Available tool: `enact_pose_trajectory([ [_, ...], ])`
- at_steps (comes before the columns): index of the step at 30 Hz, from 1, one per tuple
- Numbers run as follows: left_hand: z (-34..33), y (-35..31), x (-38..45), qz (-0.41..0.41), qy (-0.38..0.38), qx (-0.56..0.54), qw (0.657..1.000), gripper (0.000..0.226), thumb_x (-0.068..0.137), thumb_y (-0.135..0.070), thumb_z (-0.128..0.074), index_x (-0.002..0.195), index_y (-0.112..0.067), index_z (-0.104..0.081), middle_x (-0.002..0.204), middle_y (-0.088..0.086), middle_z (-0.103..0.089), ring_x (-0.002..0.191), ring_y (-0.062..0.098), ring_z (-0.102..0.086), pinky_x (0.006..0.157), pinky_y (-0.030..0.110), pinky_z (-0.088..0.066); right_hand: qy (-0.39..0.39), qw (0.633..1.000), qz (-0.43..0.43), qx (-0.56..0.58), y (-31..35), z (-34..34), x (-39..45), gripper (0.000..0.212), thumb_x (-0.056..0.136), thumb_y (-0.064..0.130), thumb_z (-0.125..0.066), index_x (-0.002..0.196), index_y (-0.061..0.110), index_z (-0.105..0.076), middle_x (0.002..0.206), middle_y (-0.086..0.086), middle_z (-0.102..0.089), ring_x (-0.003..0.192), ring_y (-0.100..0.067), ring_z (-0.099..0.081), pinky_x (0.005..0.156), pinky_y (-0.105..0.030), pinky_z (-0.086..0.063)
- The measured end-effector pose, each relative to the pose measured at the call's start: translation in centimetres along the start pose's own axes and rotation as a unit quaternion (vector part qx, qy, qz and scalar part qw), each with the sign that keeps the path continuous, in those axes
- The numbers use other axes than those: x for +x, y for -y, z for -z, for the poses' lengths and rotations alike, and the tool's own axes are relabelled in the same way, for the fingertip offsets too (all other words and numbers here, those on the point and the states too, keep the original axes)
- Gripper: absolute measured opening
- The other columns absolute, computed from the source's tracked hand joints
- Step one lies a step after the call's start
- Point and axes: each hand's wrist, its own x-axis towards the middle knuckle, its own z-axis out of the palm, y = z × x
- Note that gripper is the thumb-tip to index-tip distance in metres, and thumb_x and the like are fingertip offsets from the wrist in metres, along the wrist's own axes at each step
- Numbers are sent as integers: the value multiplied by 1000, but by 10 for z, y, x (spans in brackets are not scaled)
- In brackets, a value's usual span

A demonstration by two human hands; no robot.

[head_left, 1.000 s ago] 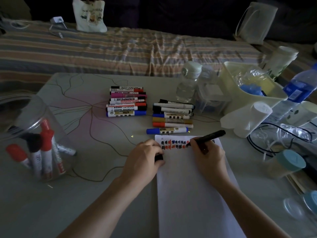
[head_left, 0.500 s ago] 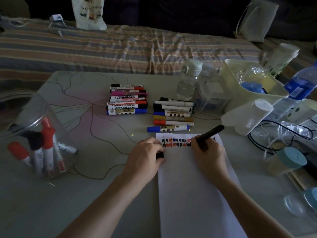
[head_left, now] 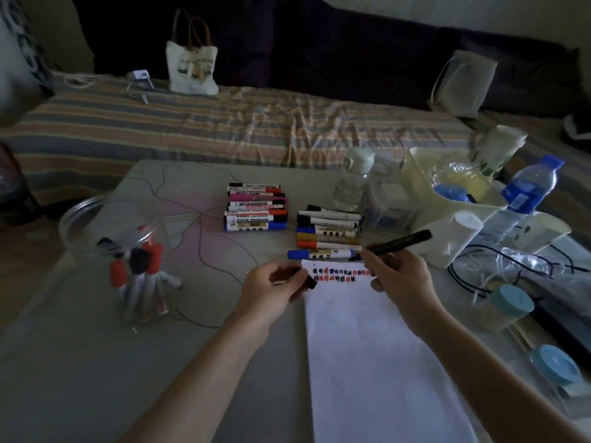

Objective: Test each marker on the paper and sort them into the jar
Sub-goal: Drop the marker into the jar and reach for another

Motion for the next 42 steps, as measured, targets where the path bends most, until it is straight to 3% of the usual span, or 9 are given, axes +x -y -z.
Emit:
enact_pose_trajectory([
  [6, 26, -7, -13, 66, -5, -161, 985, 14, 86, 0, -66, 99, 0, -66, 89, 13, -74, 82, 21, -71, 81, 28, -57, 46, 988, -50, 137, 13, -27, -52, 22, 93, 26, -60, 96, 6, -69, 73, -6, -69, 66, -13, -60, 61, -29, -48],
  [11, 38, -11, -15, 79, -14, -231, 970, 16, 85, 1, -66, 102, 3, -64, 97, 20, -73, 87, 25, -72, 76, 27, -58, 49, 990, -29, 132, 16, -39, -62, 23, 93, 26, -59, 94, 6, -70, 79, -9, -73, 70, -18, -65, 64, -31, -52],
  [16, 35, -13, -16, 80, 4, -229, 970, 14, 86, -4, -67, 99, 1, -67, 94, 16, -74, 88, 23, -73, 79, 28, -57, 36, 993, -12, 112, 17, -47, -60, 24, 89, 30, -64, 89, 6, -70, 72, -5, -69, 68, -19, -59, 64, -33, -49],
  [22, 28, -15, -18, 88, 28, -210, 973, 17, 84, -8, -69, 100, -2, -67, 88, 11, -75, 84, 20, -73, 76, 27, -57, 42, 993, 2, 106, 17, -54, -59, 23, 88, 29, -64, 90, 7, -71, 70, -2, -71, 66, -14, -62, 62, -28, -52],
  [32, 25, -18, -17, 100, 37, -220, 970, 21, 83, -18, -71, 96, -3, -68, 89, 13, -75, 81, 18, -73, 74, 26, -57, 33, 996, 13, 77, 16, -54, -56, 24, 83, 34, -67, 84, 10, -72, 71, -4, -72, 64, -17, -62, 68, -32, -55],
  [37, 22, -20, -19, 79, 27, -213, 973, 17, 83, -9, -71, 98, -1, -67, 91, 13, -74, 81, 18, -73, 74, 24, -58, 37, 996, 25, 80, 14, -53, -57, 33, 77, 39, -66, 87, 8, -72, 72, -5, -71, 62, -14, -63, 65, -25, -55],
  [42, 17, -18, -20, 52, 20, -212, 976, 18, 82, -3, -71, 99, 1, -66, 94, 15, -74, 83, 19, -73, 77, 24, -58, 47, 990, -8, 135, 12, -54, -57, 30, 80, 35, -68, 88, 6, -73, 77, -10, -71, 67, -17, -63, 70, -28, -54],
])
